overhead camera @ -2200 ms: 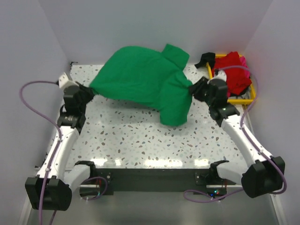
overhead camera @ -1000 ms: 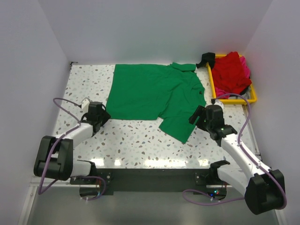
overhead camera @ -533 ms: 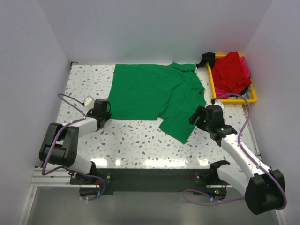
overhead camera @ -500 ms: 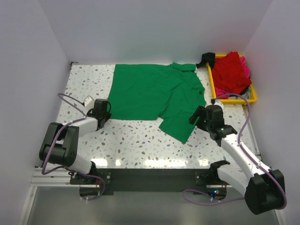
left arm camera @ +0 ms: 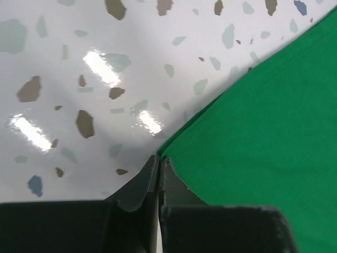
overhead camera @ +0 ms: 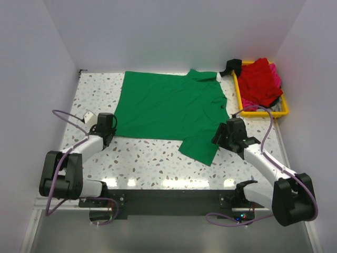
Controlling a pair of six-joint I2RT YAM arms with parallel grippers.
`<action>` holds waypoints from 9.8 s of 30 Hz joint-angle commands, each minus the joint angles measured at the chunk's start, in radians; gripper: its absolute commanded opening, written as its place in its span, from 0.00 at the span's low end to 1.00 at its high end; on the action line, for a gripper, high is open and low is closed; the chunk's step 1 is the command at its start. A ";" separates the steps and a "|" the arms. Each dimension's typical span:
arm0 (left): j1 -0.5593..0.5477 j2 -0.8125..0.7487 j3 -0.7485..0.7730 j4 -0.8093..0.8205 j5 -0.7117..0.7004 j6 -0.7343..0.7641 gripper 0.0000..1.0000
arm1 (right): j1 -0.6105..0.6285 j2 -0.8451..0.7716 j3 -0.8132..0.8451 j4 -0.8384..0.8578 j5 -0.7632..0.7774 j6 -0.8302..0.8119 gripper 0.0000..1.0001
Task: Fold and stack the t-shirts
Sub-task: Flatten the tshirt out, then fold the tshirt
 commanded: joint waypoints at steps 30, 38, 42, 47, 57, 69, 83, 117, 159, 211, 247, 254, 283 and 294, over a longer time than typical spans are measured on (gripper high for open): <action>0.107 -0.355 -0.217 -0.105 -0.055 -0.013 0.00 | 0.251 -0.027 -0.042 -0.057 0.142 0.169 0.52; 0.107 -0.331 -0.230 -0.079 -0.023 -0.015 0.00 | 0.320 0.028 -0.059 -0.032 0.171 0.227 0.51; 0.107 -0.323 -0.230 -0.073 -0.012 -0.016 0.00 | 0.327 0.079 -0.051 -0.018 0.174 0.235 0.51; 0.107 -0.322 -0.228 -0.075 -0.008 -0.013 0.00 | 0.329 0.143 -0.034 0.006 0.174 0.228 0.34; 0.107 -0.363 -0.216 -0.110 0.002 -0.003 0.00 | 0.331 -0.048 0.025 -0.181 0.200 0.221 0.00; 0.107 -0.522 -0.188 -0.286 -0.037 -0.036 0.00 | 0.329 -0.398 -0.014 -0.380 0.130 0.241 0.00; 0.107 -0.399 -0.096 -0.121 0.092 0.042 0.00 | 0.328 -0.218 0.151 -0.304 0.191 0.137 0.00; 0.104 0.120 0.231 -0.058 0.124 0.017 0.00 | 0.079 0.374 0.470 -0.047 0.018 0.040 0.00; 0.166 0.224 0.389 -0.064 0.199 0.014 0.00 | -0.084 0.442 0.475 -0.004 -0.091 0.042 0.00; -0.011 0.105 0.177 0.080 0.296 0.017 0.60 | -0.004 0.452 0.367 0.034 -0.074 0.039 0.39; -0.010 0.126 0.132 0.108 0.319 0.023 0.59 | 0.002 0.499 0.389 0.049 -0.060 0.037 0.08; -0.010 0.131 0.132 0.108 0.319 0.023 0.59 | 0.004 0.521 0.453 0.032 -0.060 0.037 0.02; -0.010 0.140 0.136 0.116 0.342 0.031 0.59 | -0.004 0.858 0.901 -0.061 -0.039 0.043 0.13; -0.010 0.131 0.137 0.114 0.350 0.034 0.59 | -0.007 0.818 0.941 -0.057 -0.066 -0.047 0.50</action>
